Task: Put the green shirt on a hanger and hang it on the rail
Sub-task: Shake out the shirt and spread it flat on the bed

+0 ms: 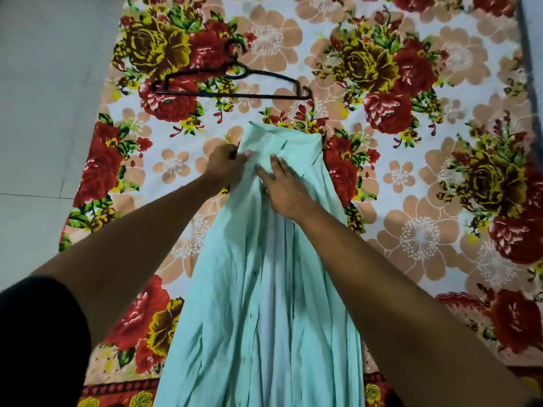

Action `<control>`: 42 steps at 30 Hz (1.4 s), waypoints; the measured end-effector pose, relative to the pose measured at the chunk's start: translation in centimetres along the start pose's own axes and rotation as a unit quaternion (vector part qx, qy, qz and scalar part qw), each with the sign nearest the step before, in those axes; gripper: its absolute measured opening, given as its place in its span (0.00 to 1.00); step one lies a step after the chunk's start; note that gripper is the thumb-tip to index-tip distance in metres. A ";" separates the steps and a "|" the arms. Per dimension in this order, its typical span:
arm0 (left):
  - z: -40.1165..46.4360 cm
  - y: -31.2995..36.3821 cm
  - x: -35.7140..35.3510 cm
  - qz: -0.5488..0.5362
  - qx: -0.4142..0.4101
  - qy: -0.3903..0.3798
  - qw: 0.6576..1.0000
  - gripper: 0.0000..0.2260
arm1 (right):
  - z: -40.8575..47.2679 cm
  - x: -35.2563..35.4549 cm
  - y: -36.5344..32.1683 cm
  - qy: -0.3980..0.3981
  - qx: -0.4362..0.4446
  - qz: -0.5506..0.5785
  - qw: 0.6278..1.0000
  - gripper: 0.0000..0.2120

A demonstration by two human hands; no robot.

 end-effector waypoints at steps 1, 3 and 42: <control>-0.7 -0.6 0.3 -0.001 0.012 -0.035 0.999 0.15 | 0.6 -0.1 0.2 -0.013 -0.012 0.004 1.000 0.32; -3.3 -2.1 -0.2 0.007 0.003 -0.137 0.991 0.10 | 0.4 0.3 0.8 -0.018 -0.025 -0.008 0.999 0.32; -13.7 -14.0 12.6 0.033 0.038 -0.105 0.993 0.15 | 0.9 3.9 -2.0 0.002 -0.114 -0.148 0.982 0.31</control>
Point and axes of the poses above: each hand's wrist, its own z-axis towards the middle knuckle, its own x-axis out of the back of the hand, y = z × x, the point moved 7 cm from there along z, towards the middle knuckle, and after that the axes turned 1 degree about x, right-handed, at the moved point
